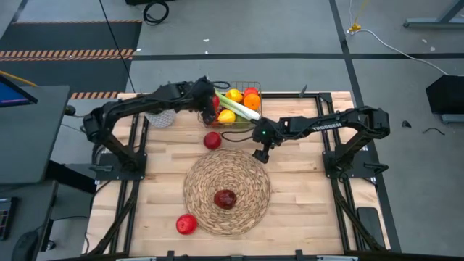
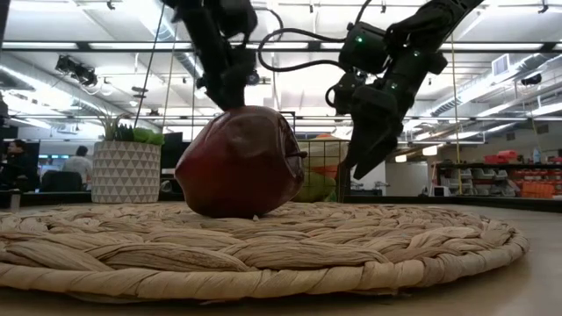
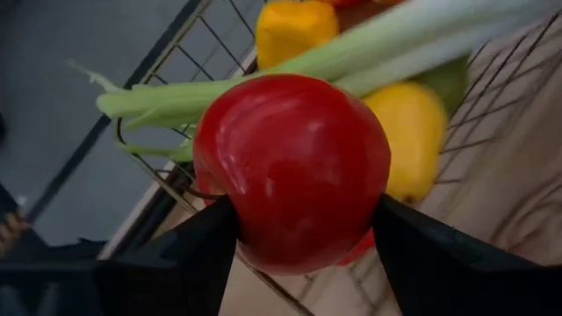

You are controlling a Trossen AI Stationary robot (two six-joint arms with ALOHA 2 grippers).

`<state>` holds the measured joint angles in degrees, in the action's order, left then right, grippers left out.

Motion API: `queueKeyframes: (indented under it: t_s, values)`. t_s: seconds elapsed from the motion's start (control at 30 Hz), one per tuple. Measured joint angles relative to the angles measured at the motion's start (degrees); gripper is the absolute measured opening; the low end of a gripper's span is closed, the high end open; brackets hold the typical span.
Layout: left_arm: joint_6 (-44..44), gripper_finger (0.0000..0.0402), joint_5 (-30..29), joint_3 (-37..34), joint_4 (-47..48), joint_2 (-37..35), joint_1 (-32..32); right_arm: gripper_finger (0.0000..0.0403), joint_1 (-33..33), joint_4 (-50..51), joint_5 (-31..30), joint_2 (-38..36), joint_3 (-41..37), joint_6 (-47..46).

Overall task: Build produce basket
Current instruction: Put the apple into the wire basket, then put the pomegranate into the wire basket

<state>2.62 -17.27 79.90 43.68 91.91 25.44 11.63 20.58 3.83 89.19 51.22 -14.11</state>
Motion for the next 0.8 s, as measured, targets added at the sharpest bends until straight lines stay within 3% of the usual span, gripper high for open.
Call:
queueKeyframes:
  t_s: [0.33, 0.6, 0.8]
  values:
    - [-13.68, 0.0284, -2.5, -0.04, -1.58, 1.98, -0.04, 0.0397, -3.0, -0.39, -3.88, 0.0, 0.0, -2.91]
    - [-13.82, 0.0347, -2.44, -0.04, -1.15, 1.75, -0.28, 0.0397, -5.39, -0.39, -7.23, 0.0, 0.0, -4.17]
    - [-12.03, 0.0354, -2.44, -0.04, -0.47, 1.75, -2.47, 0.0397, -6.44, -0.37, -8.87, 0.0, 0.0, -4.18]
